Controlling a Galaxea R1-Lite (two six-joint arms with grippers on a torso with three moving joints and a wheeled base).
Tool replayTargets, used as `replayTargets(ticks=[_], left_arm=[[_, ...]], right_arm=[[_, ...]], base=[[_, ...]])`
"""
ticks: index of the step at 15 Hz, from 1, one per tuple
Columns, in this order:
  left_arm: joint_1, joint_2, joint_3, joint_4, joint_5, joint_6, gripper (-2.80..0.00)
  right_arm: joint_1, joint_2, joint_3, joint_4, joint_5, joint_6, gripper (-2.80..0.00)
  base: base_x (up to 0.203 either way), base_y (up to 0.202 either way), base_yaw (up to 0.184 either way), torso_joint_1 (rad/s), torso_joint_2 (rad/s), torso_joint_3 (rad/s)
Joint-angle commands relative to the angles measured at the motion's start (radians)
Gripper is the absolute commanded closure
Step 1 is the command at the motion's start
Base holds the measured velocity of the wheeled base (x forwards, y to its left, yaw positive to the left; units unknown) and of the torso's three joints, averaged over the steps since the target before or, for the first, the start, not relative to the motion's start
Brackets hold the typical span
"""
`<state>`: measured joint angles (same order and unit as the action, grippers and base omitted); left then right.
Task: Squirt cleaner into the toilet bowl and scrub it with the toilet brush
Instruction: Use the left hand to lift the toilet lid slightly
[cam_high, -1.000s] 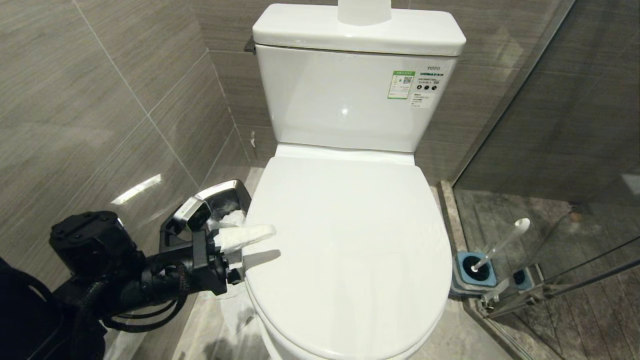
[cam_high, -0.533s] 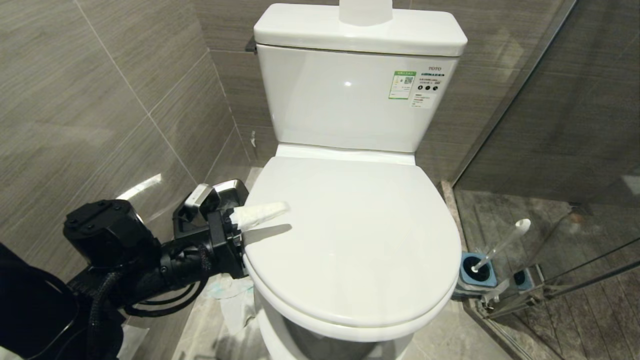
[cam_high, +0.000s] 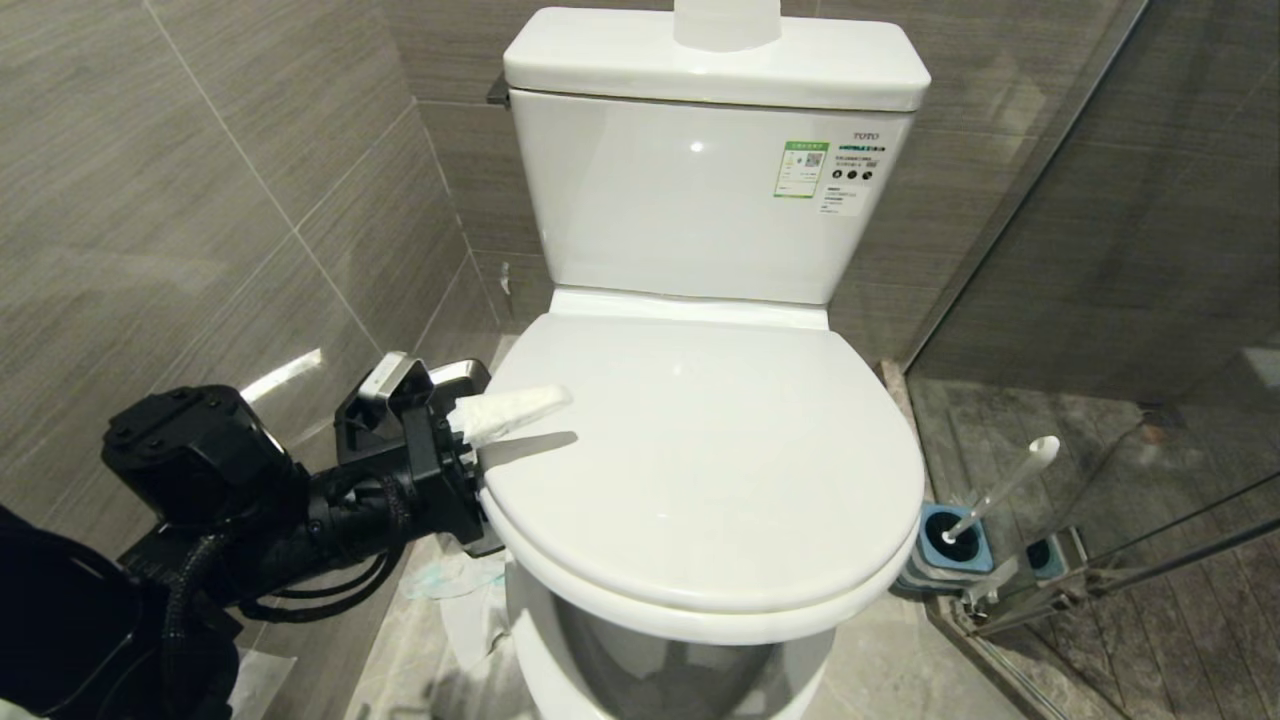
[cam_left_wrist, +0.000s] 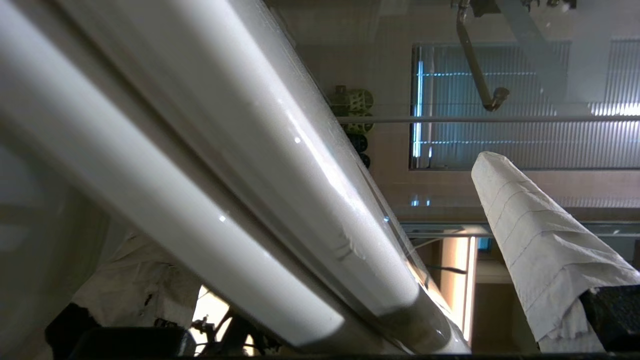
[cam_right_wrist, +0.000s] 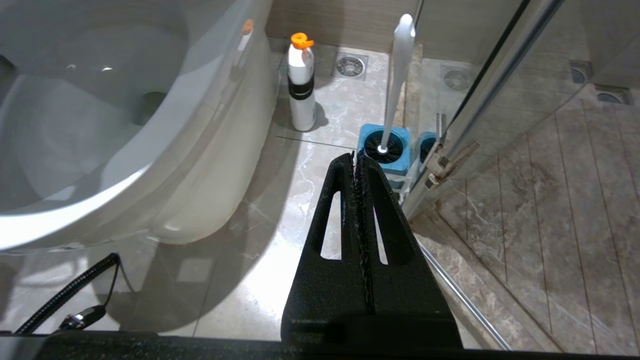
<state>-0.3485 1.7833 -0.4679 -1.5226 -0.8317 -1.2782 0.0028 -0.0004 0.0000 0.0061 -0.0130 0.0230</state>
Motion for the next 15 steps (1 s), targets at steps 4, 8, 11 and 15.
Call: replayTargets(ticks=[4, 8, 11, 15], left_arm=[[0.014, -0.028, -0.016, -0.007, -0.003, -0.027, -2.80], [0.012, -0.028, -0.048, -0.007, -0.002, -0.033, -2.80], [-0.005, -0.022, -0.053, -0.007, -0.001, -0.038, -2.80], [-0.017, -0.020, -0.084, -0.007, 0.001, -0.038, -2.80]], right_arm=[[0.000, 0.000, 0.002, 0.000, -0.001, 0.000, 0.00], [0.000, 0.000, 0.002, 0.000, -0.001, 0.000, 0.00], [0.000, 0.000, 0.002, 0.000, -0.001, 0.000, 0.00], [0.000, 0.000, 0.002, 0.000, -0.001, 0.000, 0.00]], base=[[0.000, 0.000, 0.000, 0.000, 0.00, 0.000], [0.000, 0.000, 0.000, 0.000, 0.00, 0.000], [0.000, 0.000, 0.000, 0.000, 0.00, 0.000], [0.000, 0.000, 0.000, 0.000, 0.00, 0.000]])
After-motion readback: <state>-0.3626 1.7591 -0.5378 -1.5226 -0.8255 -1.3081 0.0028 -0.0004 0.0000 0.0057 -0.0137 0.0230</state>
